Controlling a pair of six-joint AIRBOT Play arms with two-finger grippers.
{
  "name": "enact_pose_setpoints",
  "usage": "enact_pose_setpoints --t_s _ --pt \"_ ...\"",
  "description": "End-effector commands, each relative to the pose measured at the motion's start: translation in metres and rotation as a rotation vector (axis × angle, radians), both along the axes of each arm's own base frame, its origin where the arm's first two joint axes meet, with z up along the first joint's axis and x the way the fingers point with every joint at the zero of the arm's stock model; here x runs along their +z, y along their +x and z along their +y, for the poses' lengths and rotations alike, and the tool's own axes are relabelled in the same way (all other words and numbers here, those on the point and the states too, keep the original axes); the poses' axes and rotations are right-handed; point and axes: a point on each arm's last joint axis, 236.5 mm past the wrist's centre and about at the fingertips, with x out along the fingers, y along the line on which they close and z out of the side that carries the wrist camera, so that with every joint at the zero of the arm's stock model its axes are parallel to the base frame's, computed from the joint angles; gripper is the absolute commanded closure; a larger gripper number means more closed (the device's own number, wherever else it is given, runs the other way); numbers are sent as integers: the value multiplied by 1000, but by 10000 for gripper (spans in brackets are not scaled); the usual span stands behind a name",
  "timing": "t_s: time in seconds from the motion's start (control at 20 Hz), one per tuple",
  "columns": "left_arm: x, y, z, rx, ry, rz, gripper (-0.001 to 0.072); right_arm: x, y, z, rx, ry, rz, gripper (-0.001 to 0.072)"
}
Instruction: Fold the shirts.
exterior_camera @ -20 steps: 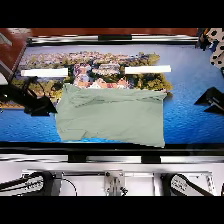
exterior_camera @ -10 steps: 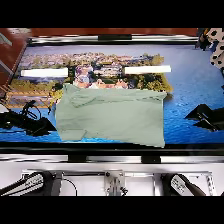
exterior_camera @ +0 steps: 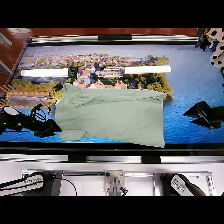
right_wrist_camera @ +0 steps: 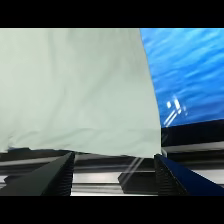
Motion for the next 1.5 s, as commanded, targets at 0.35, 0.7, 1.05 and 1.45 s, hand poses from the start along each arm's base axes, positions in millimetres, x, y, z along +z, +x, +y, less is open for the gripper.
enact_pose_setpoints --t_s 0.35,0.7,1.05,1.45 --pt "-9 19 -15 26 -9 -14 675 -54 -61 6 24 12 265 37" --pt "17 26 -15 -8 -5 -86 675 -152 -98 64 77 16 365 37" --pt "27 28 -16 -27 -15 -92 675 -175 -80 81 -14 123 388 38" --pt "57 60 -8 -25 11 -188 675 -183 -74 109 85 97 373 653"
